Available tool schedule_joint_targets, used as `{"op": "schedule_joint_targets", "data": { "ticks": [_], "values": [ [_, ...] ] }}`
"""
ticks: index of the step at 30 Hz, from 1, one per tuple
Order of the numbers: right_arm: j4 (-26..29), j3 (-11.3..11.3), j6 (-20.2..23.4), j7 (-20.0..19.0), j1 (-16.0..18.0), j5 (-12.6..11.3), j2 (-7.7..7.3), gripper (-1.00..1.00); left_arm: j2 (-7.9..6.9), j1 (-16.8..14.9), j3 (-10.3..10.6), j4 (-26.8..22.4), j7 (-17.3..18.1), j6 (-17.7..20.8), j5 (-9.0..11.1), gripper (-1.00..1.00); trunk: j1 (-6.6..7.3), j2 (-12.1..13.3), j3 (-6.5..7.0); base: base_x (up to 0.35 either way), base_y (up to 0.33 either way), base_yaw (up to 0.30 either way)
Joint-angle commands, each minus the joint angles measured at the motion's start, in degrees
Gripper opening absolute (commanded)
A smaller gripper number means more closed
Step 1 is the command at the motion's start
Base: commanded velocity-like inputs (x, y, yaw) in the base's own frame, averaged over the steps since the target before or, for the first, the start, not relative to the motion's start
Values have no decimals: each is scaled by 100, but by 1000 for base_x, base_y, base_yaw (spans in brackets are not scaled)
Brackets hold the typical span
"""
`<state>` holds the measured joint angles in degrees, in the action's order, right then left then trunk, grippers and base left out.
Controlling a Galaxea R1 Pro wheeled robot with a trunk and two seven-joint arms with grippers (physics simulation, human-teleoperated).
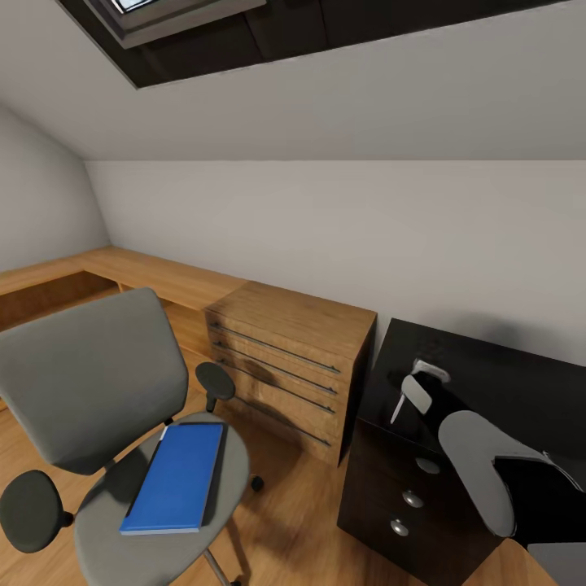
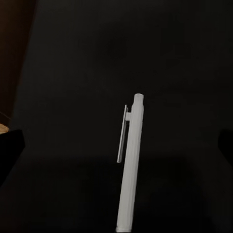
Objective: In the bedroom, organize the workspace by keeping the computer under the desk, ensuring the monitor is on the desk, placing the keyboard on the desk next to the monitor, placing the mouse on the desk next to the keyboard, moving the folder from the swivel chair onto the desk next to the mouse, stacking the notebook on top of the folder with the pen on top of the notebook, and positioning the swivel chair next to the desk.
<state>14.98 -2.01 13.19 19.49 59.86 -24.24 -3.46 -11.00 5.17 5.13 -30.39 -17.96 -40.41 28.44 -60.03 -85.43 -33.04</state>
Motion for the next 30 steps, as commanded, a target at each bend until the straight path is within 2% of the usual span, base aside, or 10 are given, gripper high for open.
{"op": "schedule_joint_targets", "data": {
  "ticks": [1, 5, 10, 11, 15, 16, 22, 23, 27, 30],
  "values": [
    [282, -18, 404, 21, -53, 67, 2, 100, -10, 1, 49, 5, -50, -12, 26, 100, 0, -3, -5, 0, 0, 0],
    [1076, -19, 1008, 36, -335, 141, 2, 100, -10, 1, 49, 42, -50, -11, 23, 100, 0, -3, -5, 0, 0, 0],
    [2256, -17, 1307, 214, -911, 173, 12, 100, -8, 1, 49, 60, -50, -11, 22, 100, 0, -3, -5, 0, 0, 0],
    [3264, -8, 1426, 643, -1477, 165, 35, 100, -7, 1, 49, 65, -50, -12, 22, 100, 0, -3, -5, 0, 0, 0],
    [4138, 11, 1548, 1141, -2009, 139, 109, 100, -7, 1, 50, 67, -50, -11, 22, 100, 0, -3, -5, 0, 0, 0],
    [4480, 21, 1600, 1299, -2216, 130, 191, 100, -7, 1, 50, 67, -50, -13, 21, 100, 0, -3, -5, 0, 0, 0],
    [5204, 63, 1725, 1529, -2681, 127, 662, 100, -7, 1, 50, 68, -50, -12, 26, 100, 0, -3, -5, 0, 0, 1],
    [5344, 86, 1746, 1584, -2830, 147, 939, 100, -7, 1, 50, 68, -50, -11, 29, 100, 0, -3, -5, 0, 0, 155],
    [5354, 250, 1735, 1598, -2922, 156, 1051, 100, -7, 1, 53, 73, -50, -11, 27, 100, 0, -3, -5, 0, 0, 215],
    [5256, 544, 1719, 1599, -2951, 165, 1078, 100, -7, 1, 56, 79, -50, -11, 24, 100, 0, -3, -5, 0, 0, 254]
  ]
}}
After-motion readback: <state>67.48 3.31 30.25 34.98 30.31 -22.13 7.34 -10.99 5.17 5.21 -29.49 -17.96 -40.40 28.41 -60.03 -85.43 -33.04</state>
